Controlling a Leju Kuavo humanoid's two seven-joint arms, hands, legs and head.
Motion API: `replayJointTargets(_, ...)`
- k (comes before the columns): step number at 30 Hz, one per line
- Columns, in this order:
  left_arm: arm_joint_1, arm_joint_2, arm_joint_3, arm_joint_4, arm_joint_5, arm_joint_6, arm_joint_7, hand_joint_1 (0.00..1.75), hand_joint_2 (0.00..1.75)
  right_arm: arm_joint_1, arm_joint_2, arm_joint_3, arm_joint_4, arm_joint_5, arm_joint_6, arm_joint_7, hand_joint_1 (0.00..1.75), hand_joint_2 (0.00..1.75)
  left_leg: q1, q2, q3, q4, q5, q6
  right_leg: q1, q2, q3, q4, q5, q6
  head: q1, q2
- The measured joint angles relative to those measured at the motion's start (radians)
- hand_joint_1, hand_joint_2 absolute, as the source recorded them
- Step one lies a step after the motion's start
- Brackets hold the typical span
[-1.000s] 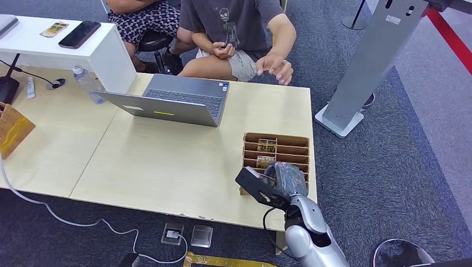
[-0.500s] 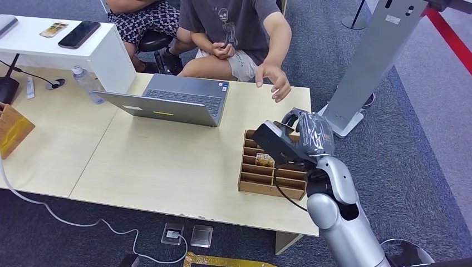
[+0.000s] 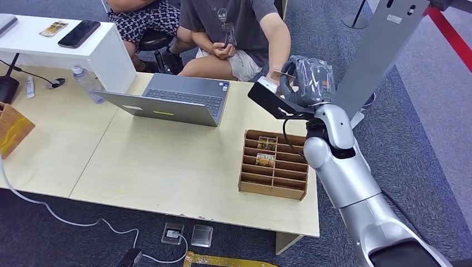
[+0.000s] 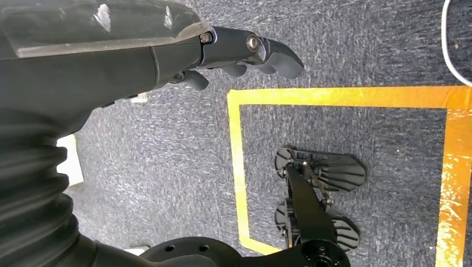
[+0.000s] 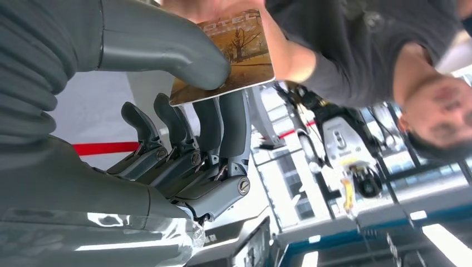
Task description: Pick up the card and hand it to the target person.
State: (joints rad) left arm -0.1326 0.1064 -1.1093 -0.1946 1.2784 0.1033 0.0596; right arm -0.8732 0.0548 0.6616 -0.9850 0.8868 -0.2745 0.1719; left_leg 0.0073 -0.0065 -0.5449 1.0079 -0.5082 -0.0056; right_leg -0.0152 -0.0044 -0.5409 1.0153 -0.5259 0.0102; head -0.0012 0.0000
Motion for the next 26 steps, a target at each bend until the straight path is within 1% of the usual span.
replayJointTargets(3, 0.001, 0.000, -0.001, 0.000, 0.007, 0.002, 0.002, 0.00, 1.75, -0.031, 0.030, 0.012, 0.111, 0.013, -0.007, -0.014, 1.50, 1.75, 0.000, 0.000, 0.000, 0.000, 0.000, 0.000, 0.000, 0.000, 0.000, 0.000, 0.000, 0.000, -0.001, 0.000)
replayJointTargets(6, 0.006, 0.000, -0.001, 0.000, 0.012, 0.003, 0.002, 0.00, 1.75, -0.042, 0.054, 0.018, 0.189, 0.017, -0.011, -0.020, 1.50, 1.75, 0.000, 0.000, 0.000, 0.000, 0.000, 0.000, 0.000, 0.000, -0.001, 0.000, 0.000, 0.000, -0.001, 0.000)
replayJointTargets(10, 0.010, 0.000, -0.001, 0.000, 0.016, 0.003, 0.001, 0.00, 1.75, -0.054, 0.078, 0.025, 0.272, 0.021, -0.012, -0.023, 0.00, 1.75, 0.000, 0.000, 0.000, 0.000, 0.000, 0.000, 0.000, 0.000, -0.001, 0.000, 0.000, 0.000, 0.000, 0.000)
replayJointTargets(14, 0.012, 0.000, -0.008, 0.000, -0.001, -0.001, -0.007, 0.00, 1.75, -0.063, 0.094, 0.032, 0.328, 0.021, -0.014, -0.024, 0.00, 1.75, 0.000, 0.000, 0.000, 0.000, 0.000, 0.000, 0.000, 0.000, -0.001, 0.000, 0.000, 0.000, 0.000, 0.000)
replayJointTargets(18, 0.014, 0.000, -0.014, 0.000, 0.005, -0.003, -0.023, 0.00, 0.00, -0.080, 0.101, 0.038, 0.366, 0.014, -0.029, -0.028, 0.00, 1.75, 0.000, 0.000, 0.000, 0.000, 0.000, 0.000, 0.000, 0.000, -0.001, 0.000, 0.000, 0.000, 0.000, 0.000)
replayJointTargets(21, 0.016, 0.000, -0.014, 0.000, 0.017, -0.003, -0.028, 0.00, 0.00, -0.091, 0.103, 0.039, 0.378, -0.006, -0.058, -0.038, 0.00, 1.75, 0.000, 0.000, 0.000, 0.000, 0.000, 0.000, 0.000, 0.000, -0.001, 0.000, 0.000, 0.000, 0.000, 0.000)
replayJointTargets(26, 0.019, 0.000, -0.014, 0.000, 0.031, 0.000, -0.026, 0.00, 0.00, -0.115, 0.099, 0.038, 0.365, -0.077, -0.109, -0.053, 0.00, 1.75, 0.000, 0.001, 0.001, 0.000, 0.000, 0.000, 0.000, 0.001, -0.001, 0.000, 0.000, 0.000, 0.000, 0.000)
